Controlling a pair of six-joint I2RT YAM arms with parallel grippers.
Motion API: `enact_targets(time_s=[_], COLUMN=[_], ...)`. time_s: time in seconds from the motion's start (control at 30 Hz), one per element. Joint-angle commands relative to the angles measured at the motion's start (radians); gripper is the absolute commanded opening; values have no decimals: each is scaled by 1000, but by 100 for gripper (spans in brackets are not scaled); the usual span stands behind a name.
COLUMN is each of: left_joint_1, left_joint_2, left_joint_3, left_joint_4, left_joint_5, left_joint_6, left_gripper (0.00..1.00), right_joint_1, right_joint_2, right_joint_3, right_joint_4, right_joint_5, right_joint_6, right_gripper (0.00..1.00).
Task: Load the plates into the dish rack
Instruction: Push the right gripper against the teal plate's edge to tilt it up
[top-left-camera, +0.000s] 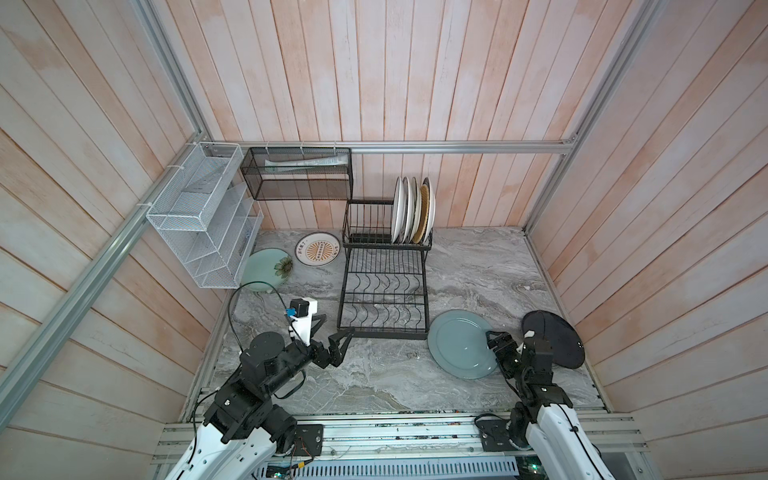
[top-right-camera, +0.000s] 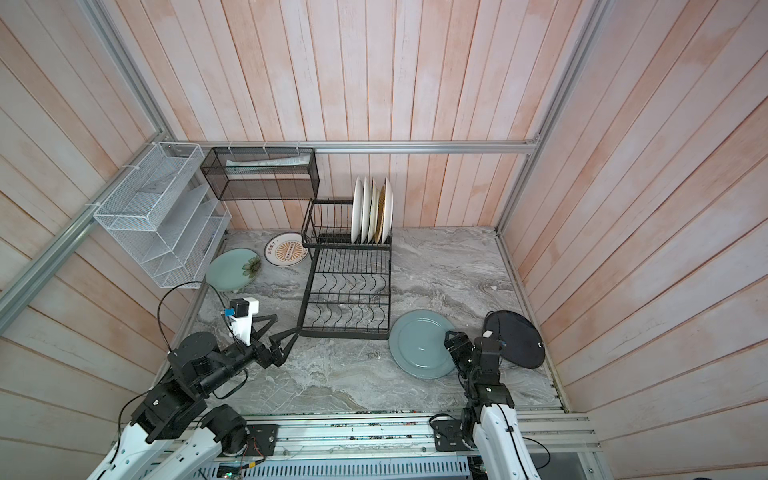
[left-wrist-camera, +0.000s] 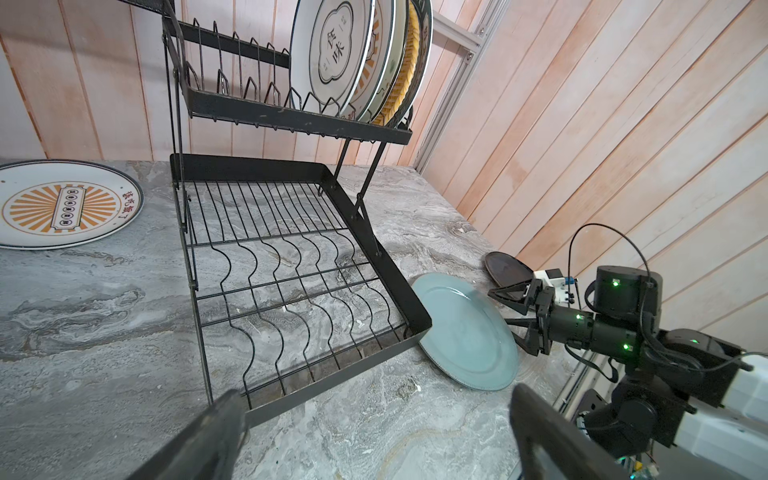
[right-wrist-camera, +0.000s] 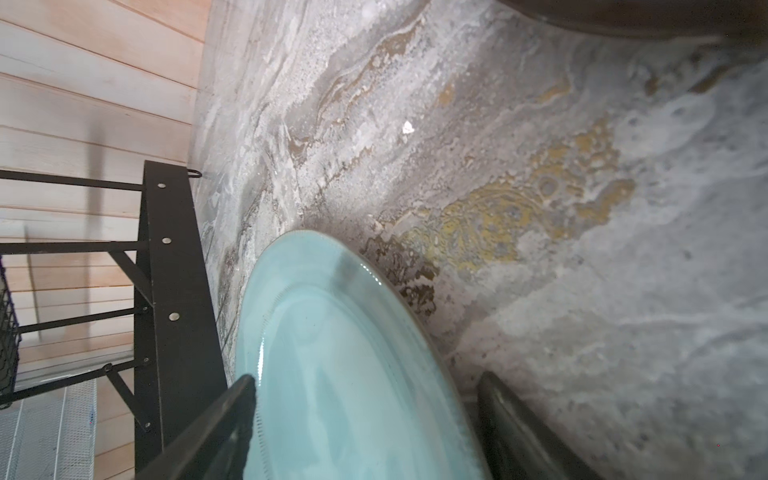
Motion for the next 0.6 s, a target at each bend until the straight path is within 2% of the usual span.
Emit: enact_targets(time_s=[0.0,0.4,0.57], left_joint_1=[-5,-10,-11], left_joint_2=[-6,-5,1], left_joint_3=[-10,-10,-10], left_joint_4=[-8,-7,-7], left_joint_5=[-3,-11,-11], left_joint_6=[-7,-10,-8], left_gripper=[100,100,100], right_joint_1=[-5,-9,-11], right_joint_2=[2,-13,-33], right_joint_3=[-40,-119,-148], right_joint_4=[12,187,241], right_joint_5=[-135,-232,-225], right_joint_6=[-31,-4,19], right_gripper=[84,75,69])
